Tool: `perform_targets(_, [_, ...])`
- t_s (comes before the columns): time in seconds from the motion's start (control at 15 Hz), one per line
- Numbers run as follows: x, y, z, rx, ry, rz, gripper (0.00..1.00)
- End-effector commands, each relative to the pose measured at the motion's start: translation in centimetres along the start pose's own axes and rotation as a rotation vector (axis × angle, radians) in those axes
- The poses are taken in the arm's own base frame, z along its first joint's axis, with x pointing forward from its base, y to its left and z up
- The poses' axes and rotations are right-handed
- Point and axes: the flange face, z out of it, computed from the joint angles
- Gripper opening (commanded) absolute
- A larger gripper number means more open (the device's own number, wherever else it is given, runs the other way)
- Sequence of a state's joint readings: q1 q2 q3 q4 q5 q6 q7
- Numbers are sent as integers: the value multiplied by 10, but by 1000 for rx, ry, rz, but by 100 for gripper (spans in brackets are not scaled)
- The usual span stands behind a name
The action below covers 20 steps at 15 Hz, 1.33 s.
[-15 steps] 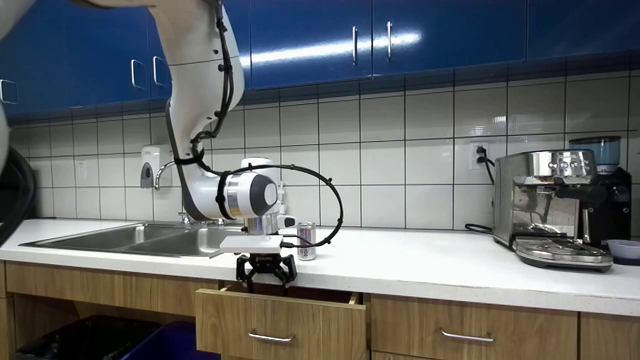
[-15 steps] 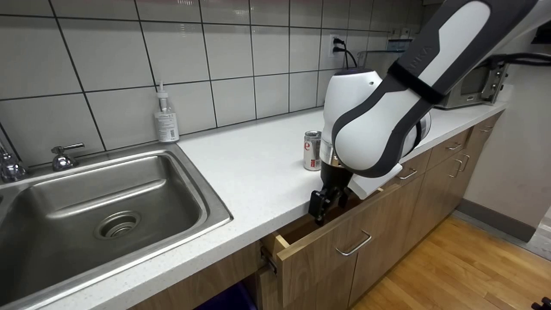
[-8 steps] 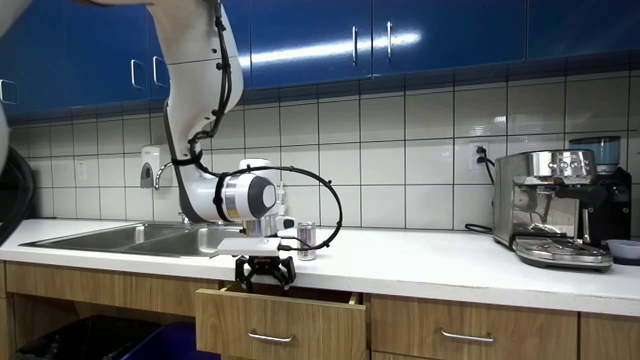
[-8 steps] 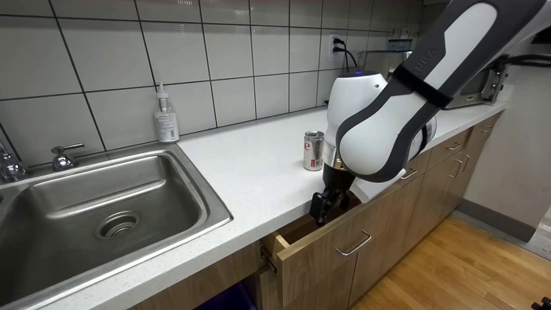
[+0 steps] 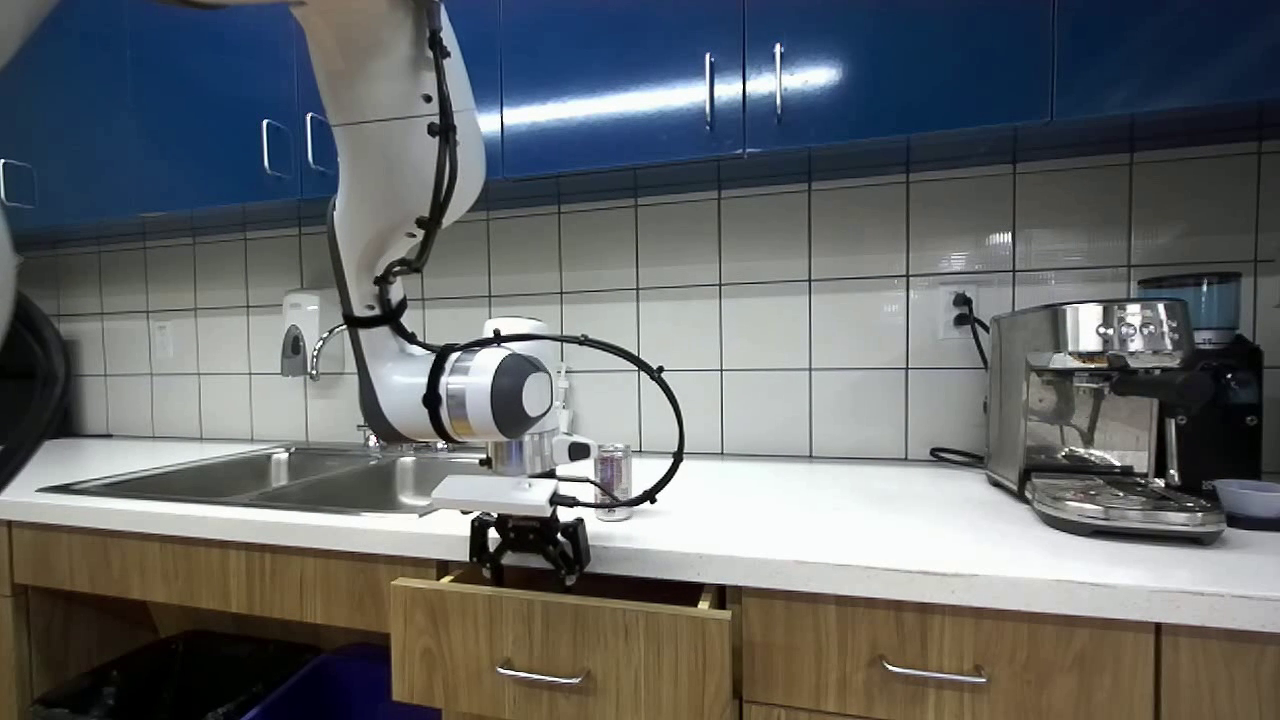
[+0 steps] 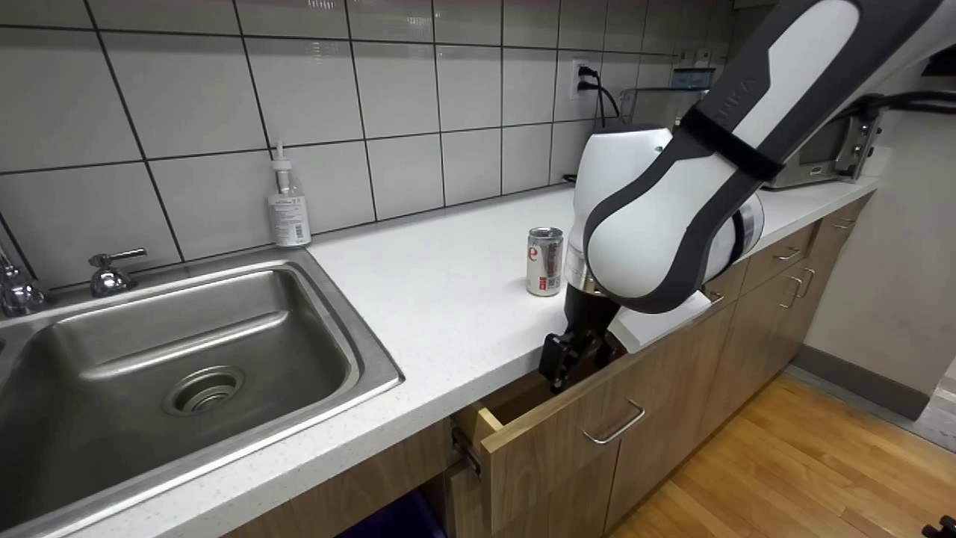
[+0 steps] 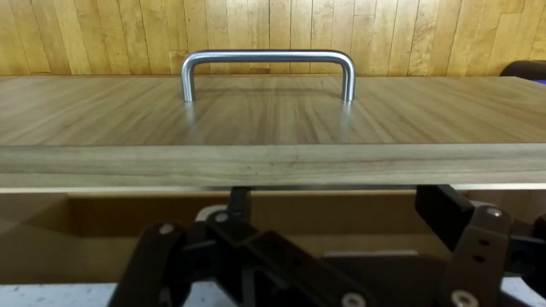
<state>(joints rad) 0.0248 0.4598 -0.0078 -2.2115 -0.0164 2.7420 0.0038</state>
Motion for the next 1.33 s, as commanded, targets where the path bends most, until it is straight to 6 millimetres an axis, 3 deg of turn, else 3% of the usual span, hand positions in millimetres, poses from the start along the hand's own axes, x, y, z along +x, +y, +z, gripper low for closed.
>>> perform_targets(0.0, [-14,-4,-8,21,-38,21,100])
perform_targets(1.27, [-62,-20,-11,23,-87,26,100])
